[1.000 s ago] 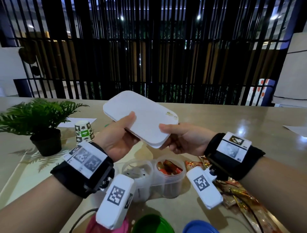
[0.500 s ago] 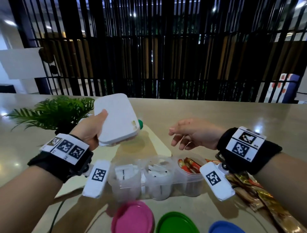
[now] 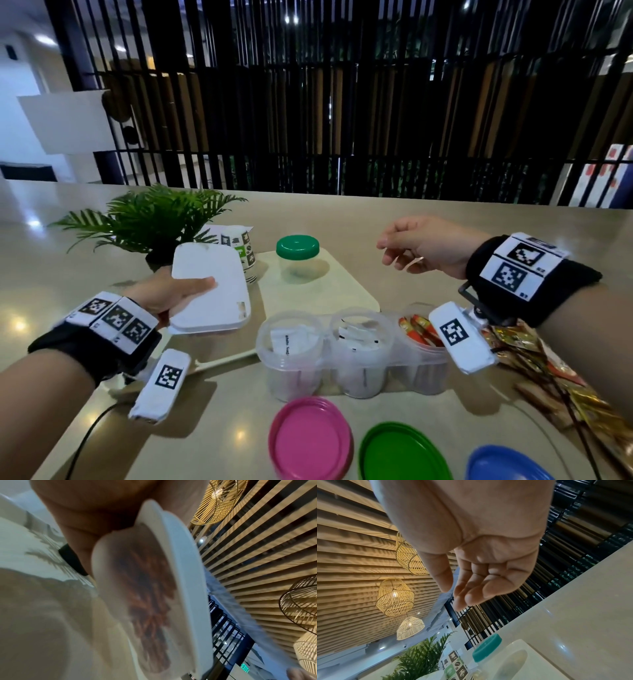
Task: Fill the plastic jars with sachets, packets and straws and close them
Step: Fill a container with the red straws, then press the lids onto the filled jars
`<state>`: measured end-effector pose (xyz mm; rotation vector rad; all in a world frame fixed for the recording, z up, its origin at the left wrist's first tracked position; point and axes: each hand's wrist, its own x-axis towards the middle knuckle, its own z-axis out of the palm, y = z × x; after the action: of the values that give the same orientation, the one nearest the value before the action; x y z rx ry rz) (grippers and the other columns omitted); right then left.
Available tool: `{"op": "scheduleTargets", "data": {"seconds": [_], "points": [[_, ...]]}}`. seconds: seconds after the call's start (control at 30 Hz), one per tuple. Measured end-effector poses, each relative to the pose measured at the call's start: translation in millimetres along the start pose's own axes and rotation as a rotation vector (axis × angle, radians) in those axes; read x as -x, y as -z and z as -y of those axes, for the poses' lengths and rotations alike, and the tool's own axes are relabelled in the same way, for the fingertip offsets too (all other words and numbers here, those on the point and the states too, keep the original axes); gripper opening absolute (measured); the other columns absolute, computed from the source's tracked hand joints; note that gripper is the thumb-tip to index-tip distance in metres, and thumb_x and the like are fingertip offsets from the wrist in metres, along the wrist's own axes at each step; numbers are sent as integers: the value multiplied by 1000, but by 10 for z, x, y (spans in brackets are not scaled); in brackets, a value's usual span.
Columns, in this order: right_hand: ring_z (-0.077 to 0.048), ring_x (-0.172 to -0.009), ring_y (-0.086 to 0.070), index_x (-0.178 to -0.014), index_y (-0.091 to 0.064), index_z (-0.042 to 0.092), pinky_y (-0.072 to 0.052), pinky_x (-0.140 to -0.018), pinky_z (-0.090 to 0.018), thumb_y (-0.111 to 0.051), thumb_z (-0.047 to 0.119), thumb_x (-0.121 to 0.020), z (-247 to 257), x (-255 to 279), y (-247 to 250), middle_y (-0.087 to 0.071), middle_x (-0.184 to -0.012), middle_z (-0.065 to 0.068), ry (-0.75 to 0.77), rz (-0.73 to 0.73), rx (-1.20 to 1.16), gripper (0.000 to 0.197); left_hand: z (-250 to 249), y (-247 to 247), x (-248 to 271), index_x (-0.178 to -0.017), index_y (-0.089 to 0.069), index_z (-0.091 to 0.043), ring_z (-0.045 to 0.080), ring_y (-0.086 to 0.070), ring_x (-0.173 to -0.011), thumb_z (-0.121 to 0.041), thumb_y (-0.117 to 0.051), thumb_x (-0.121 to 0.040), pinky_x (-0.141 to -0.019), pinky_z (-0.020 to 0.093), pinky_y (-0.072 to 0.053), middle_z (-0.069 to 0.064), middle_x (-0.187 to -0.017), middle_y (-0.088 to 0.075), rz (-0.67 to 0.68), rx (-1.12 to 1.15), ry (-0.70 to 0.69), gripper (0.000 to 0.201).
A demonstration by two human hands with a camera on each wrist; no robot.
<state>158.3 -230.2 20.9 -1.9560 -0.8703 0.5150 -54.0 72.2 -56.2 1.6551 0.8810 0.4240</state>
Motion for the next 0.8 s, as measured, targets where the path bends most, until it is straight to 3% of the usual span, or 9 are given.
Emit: {"op": "scheduleTargets", "data": {"seconds": [0.1,0.2,0.27,0.33,0.43,0.5,0.63,0.73,0.8], "points": [[-12,-58,-54,-88,-60,13,-42,-56,-22,-58,18,-93,11,-10,-13,-65,-72,-2,-8,-7,-2,8,112,25,-40,-105,-60,-2,34,-68,-79,-7,-70,-84,-60,38,-57,17,-84,-73,-21,13,-5,25],[-12,-59,-55,-88,-61,14,-43,-56,-22,-59,19,-93,21,-10,-36,-66,-72,-2,-18,5,3,7,225,56,-124,-112,-59,-5,39,-67,-92,-10,-76,-80,-83,50,-56,20,-97,-71,-52,-18,-6,36],[-12,-59,-55,-87,-61,14,-43,-57,-22,-59,19,-93,28,0,-51,-66,-72,-2,-22,8,9,7,302,91,-193,-117,-57,-7,40,-67,-96,-15,-82,-75,-90,54,-53,21,-104,-70,-79,-57,24,50],[-12,-59,-55,-87,-60,14,-43,-57,-22,-59,19,-93,33,15,-61,-66,-72,-2,-23,9,11,7,367,101,-254,-118,-57,-5,38,-69,-90,-19,-85,-71,-85,51,-55,22,-101,-71,-79,-89,85,57],[-12,-59,-55,-87,-60,15,-43,-57,-22,-60,20,-92,27,47,-55,-66,-73,-2,-21,12,14,7,385,87,-264,-109,-60,0,33,-66,-75,-23,-83,-74,-65,38,-53,22,-95,-70,-111,-109,179,48],[-12,-58,-55,-87,-60,14,-43,-57,-23,-61,20,-92,18,71,-41,-67,-73,-2,-20,12,15,7,393,109,-303,-110,-61,0,33,-66,-77,-27,-84,-73,-64,35,-51,21,-96,-70,-140,-181,180,52],[-12,-58,-55,-88,-60,14,-43,-56,-22,-62,20,-91,-1,120,-6,-67,-72,-2,-22,3,12,6,363,101,-297,-112,-57,0,31,-61,-89,-24,-79,-80,-78,34,-48,18,-105,-66,-222,-442,80,45],[-11,-57,-56,-88,-60,15,-43,-56,-22,-62,21,-91,-10,144,13,-67,-72,-2,-25,4,14,7,333,117,-268,-130,-48,0,36,-58,-108,-28,-80,-79,-94,38,-47,20,-122,-60,-287,-580,69,67],[-11,-57,-56,-88,-60,15,-43,-56,-22,-62,21,-91,-7,159,20,-67,-71,-1,-22,3,12,7,308,145,-269,-142,-37,-2,38,-51,-121,-21,-79,-79,-101,40,-42,20,-137,-51,-244,-578,73,78]]}}
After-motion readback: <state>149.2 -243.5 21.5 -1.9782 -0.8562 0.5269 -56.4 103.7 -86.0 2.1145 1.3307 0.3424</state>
